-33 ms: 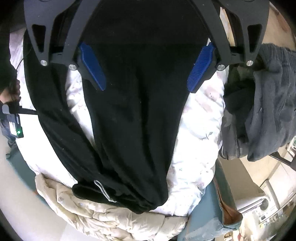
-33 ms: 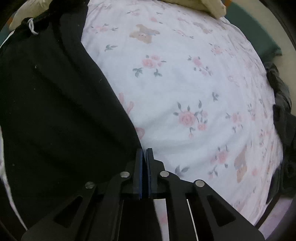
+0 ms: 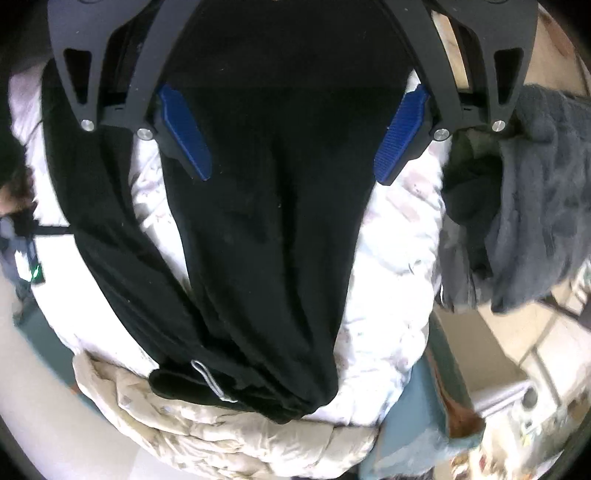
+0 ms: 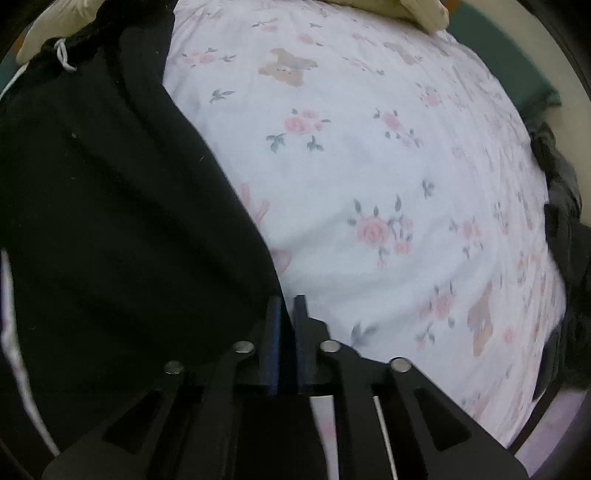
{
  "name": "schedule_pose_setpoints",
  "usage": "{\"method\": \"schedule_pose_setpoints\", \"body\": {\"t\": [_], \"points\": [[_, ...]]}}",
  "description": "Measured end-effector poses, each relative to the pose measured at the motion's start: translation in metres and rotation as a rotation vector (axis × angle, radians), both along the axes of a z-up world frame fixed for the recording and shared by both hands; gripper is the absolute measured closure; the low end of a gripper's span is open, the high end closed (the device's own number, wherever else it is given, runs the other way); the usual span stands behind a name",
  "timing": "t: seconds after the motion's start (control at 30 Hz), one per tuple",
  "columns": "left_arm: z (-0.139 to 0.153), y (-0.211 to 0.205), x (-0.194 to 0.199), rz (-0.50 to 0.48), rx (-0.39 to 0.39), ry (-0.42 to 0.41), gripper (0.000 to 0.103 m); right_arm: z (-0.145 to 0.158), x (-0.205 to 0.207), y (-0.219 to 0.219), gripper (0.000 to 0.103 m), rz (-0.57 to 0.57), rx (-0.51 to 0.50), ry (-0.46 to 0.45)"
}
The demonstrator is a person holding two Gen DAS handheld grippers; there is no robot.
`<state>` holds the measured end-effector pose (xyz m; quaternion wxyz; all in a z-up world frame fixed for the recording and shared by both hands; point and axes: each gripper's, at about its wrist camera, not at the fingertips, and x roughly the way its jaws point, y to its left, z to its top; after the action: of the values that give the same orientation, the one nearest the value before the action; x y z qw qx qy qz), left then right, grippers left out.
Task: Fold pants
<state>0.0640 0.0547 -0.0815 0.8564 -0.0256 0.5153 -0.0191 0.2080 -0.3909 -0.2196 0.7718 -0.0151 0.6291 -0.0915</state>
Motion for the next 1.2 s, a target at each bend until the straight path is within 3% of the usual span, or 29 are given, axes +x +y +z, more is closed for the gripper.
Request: {"method": "schedule_pose_setpoints", "body": {"t": [0.03, 0.1, 0.17, 0.23, 0.27, 0.3, 0.33, 0.4, 0.63, 0.77, 0.93, 1.2], "points": [[0.002, -0.001, -0.001, -0.008, 0.008, -0.005, 0.015, 0.008, -0.005, 0.002, 0.080, -0.001, 0.006, 0.002], [0.008, -0.001, 0.000, 0.001, -0.009, -0.009, 0.015, 0.029, -0.014, 0.011, 0.050, 0.011, -0.009, -0.015], [0.016, 0.003, -0.001, 0.025, -0.050, -0.018, 0.015, 0.059, -0.033, 0.028, 0.045, 0.038, 0.003, -0.089], [0.024, 0.006, -0.004, 0.040, -0.098, -0.024, 0.015, 0.079, -0.051, 0.050, 0.045, 0.084, 0.104, -0.135], [0.029, 0.007, -0.008, 0.044, -0.127, -0.029, 0.015, 0.084, -0.061, 0.067, 0.050, 0.112, 0.195, -0.138], [0.033, 0.007, -0.009, 0.045, -0.144, -0.034, 0.015, 0.085, -0.068, 0.079, 0.066, 0.132, 0.260, -0.135], [0.037, 0.007, -0.012, 0.040, -0.160, -0.041, 0.015, 0.082, -0.077, 0.099, 0.073, 0.162, 0.332, -0.119], [0.043, 0.007, -0.014, 0.031, -0.166, -0.057, 0.015, 0.069, -0.089, 0.131, 0.074, 0.188, 0.387, -0.092], [0.048, 0.022, -0.012, 0.062, -0.201, -0.060, 0.015, 0.015, -0.094, 0.205, 0.074, 0.158, 0.389, 0.018], [0.045, 0.032, -0.009, 0.095, -0.240, -0.039, 0.015, -0.006, -0.096, 0.225, 0.074, 0.164, 0.136, 0.042], [0.047, 0.033, -0.007, 0.107, -0.299, -0.024, 0.015, -0.004, -0.105, 0.234, 0.071, 0.170, 0.104, 0.009], [0.046, 0.026, -0.006, 0.084, -0.291, -0.019, 0.015, 0.029, -0.124, 0.230, 0.071, 0.143, 0.207, -0.147]]}}
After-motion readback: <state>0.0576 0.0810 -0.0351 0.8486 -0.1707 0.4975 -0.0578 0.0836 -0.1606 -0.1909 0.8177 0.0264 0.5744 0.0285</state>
